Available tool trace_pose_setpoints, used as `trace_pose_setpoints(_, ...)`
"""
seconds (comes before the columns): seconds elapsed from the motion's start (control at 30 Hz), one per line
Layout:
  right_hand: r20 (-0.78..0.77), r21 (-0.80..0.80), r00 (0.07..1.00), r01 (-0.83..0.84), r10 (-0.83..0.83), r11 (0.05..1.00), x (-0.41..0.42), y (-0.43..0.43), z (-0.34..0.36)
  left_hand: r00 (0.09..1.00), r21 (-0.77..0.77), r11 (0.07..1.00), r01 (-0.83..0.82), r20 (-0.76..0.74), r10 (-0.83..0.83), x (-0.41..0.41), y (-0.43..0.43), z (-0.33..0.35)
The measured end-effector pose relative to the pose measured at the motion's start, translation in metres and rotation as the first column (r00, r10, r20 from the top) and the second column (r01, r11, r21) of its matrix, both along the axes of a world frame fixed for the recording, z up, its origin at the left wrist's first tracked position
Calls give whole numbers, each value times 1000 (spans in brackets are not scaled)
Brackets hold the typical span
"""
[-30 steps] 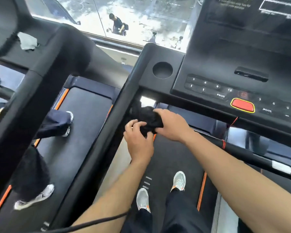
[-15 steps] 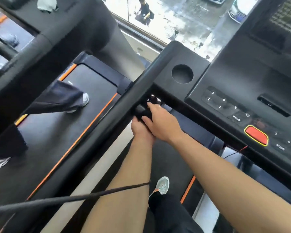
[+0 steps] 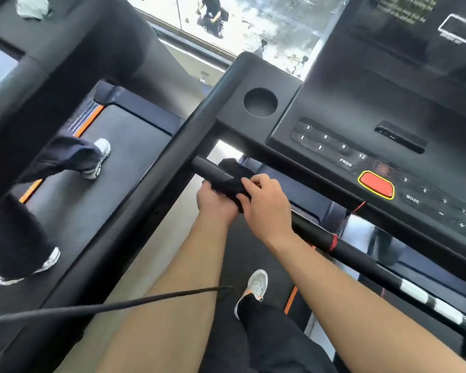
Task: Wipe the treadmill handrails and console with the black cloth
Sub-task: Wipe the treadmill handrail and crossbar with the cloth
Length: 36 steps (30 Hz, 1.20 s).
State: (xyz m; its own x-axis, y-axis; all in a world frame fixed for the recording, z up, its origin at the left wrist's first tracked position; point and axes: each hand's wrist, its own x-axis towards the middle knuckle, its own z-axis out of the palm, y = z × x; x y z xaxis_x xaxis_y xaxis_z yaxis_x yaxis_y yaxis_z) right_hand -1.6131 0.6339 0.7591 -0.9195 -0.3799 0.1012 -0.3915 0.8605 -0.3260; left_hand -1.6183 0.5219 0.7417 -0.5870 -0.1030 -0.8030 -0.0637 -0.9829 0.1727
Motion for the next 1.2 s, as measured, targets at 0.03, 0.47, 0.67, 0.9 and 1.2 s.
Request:
trace_pose_setpoints(0.03, 39, -13, 999, -20, 21, 1000, -4, -14, 2, 999, -18, 999, -28, 18, 29, -5, -11, 2)
trace_pose_setpoints(0.47, -108, 201, 994, 51, -29, 978, 44, 124, 6, 929, 118, 921, 370, -65, -365, 61, 157, 2)
trace_pose_setpoints(0.67, -44, -49, 961, 272, -274, 961, 76, 126, 22, 651, -171, 632, 756, 99, -753, 80, 145, 5)
trace_pose_setpoints(0.9, 409, -631, 677, 694, -612, 346, 130, 153, 69, 434, -453, 315, 834, 187, -881, 97, 153, 64)
trace_pose_setpoints(1.2, 509, -541, 554, 801, -659, 256, 148, 260, 102, 502, -913, 35, 406, 190, -843, 77, 234, 115)
